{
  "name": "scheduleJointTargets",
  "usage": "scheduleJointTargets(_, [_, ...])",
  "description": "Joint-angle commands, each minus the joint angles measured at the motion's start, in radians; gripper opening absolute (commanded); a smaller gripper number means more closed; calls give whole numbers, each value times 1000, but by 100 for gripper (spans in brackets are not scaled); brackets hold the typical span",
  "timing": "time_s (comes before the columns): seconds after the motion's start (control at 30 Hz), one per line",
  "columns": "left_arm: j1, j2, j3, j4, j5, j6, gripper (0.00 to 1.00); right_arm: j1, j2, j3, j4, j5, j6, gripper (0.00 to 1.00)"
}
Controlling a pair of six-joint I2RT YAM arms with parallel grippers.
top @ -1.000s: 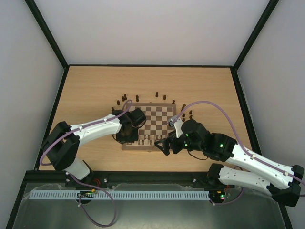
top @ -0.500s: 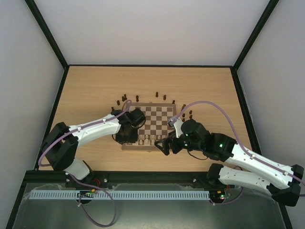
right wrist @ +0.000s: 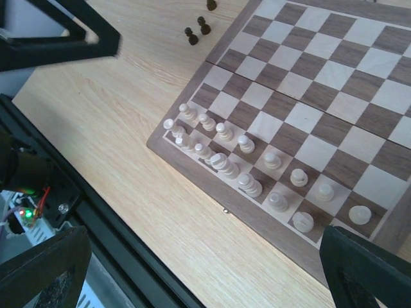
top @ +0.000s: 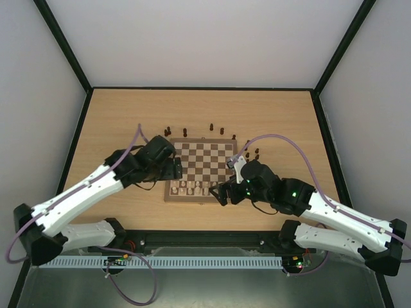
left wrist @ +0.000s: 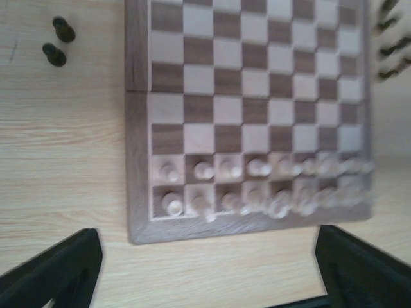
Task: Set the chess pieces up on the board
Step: Reset both arms
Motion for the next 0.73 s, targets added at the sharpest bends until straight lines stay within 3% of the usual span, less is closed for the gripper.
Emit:
scheduleJointTargets(0.0, [1, -120, -66, 101, -55, 40, 99, -5, 17, 10, -42, 80, 14, 99])
scheduleJointTargets(0.17, [1, -250, -192, 237, -113, 89, 99, -4, 26, 2, -62, 168, 41, 99])
scheduleJointTargets(0.47, [4, -402, -278, 315, -235, 180, 99, -4, -42, -14, -84, 300, 86, 99])
scheduleJointTargets(0.7, [14, -440, -295, 350, -201, 205, 99, -4, -30, -17, -79, 318, 82, 98])
